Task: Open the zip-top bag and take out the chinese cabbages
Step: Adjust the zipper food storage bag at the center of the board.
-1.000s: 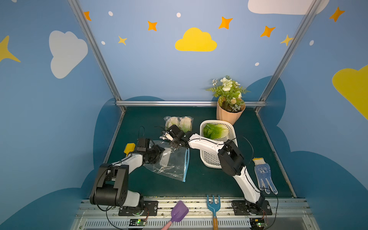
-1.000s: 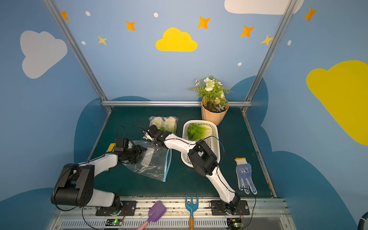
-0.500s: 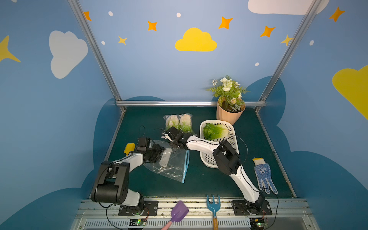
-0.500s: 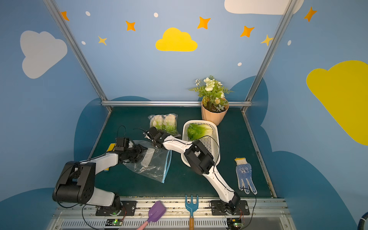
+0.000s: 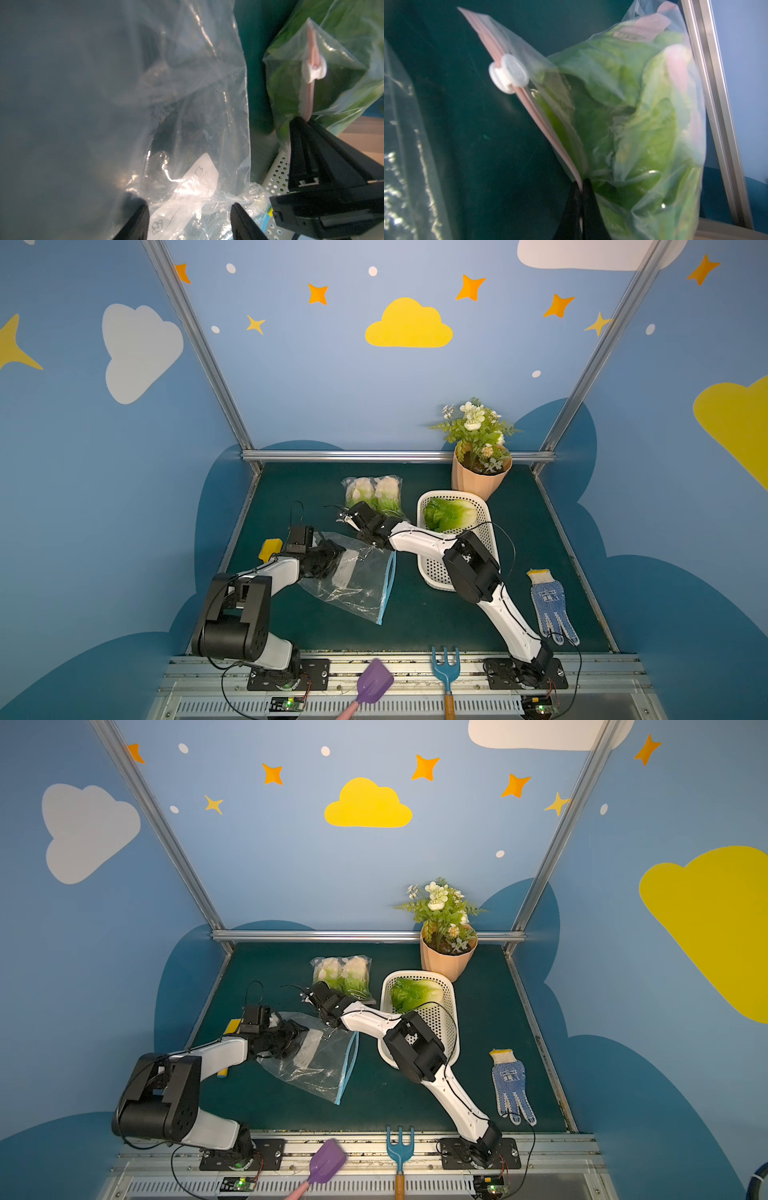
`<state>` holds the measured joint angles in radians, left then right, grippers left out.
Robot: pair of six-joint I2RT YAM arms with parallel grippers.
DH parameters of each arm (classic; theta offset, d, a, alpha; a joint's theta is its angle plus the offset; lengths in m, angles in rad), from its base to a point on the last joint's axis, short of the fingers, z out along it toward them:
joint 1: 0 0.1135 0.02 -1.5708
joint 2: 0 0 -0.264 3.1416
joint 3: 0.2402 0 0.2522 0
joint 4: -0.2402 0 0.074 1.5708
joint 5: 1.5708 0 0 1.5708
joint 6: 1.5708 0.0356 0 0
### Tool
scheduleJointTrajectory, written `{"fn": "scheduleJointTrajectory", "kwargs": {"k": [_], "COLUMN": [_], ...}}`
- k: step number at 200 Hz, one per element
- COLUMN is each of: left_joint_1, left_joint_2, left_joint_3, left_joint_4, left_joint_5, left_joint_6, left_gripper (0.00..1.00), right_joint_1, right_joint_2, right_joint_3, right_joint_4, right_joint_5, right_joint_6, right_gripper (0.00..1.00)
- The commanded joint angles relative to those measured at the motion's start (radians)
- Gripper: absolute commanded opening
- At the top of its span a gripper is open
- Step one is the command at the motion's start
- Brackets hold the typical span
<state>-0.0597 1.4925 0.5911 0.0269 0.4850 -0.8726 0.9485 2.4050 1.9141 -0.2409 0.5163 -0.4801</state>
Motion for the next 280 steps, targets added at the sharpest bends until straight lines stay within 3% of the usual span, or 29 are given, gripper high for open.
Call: {"fn": "scheduleJointTrajectory", "kwargs": {"k": [1,69,209,280], "left_joint_1": [-0.003,-0.001,0.002,-0.009], "left_joint_2": [0.04,0.086,0.338,0.33], "left_joint_3": [-0.004,0.05,0.229,0.292], "left_joint_4": [-0.061,-0.029,0.094,0.116], "left_joint_5": [-0.039,-0.092,-0.212,-0.266], "left_joint_6": [0.003,-0.055,-0.241,-0.302], "left_gripper": [0.64,0.61,0.58,0.62], "right_joint_1": [-0.011,-0.042,-0.048,-0.042], "right_joint_2": [-0.034,-0.223,-0.395,-0.546], "right_joint_3": [0.017,0.048,0.166,0.111], "right_joint_4": [-0.002,-0.071,-0.168,-0.221], "right_joint_5": [-0.004,-0.08,-0.127,-0.195], "right_joint_6": [0.001,-0.008,-0.112,-0.074], "right_gripper": [0.0,0.0,0.0,0.0]}}
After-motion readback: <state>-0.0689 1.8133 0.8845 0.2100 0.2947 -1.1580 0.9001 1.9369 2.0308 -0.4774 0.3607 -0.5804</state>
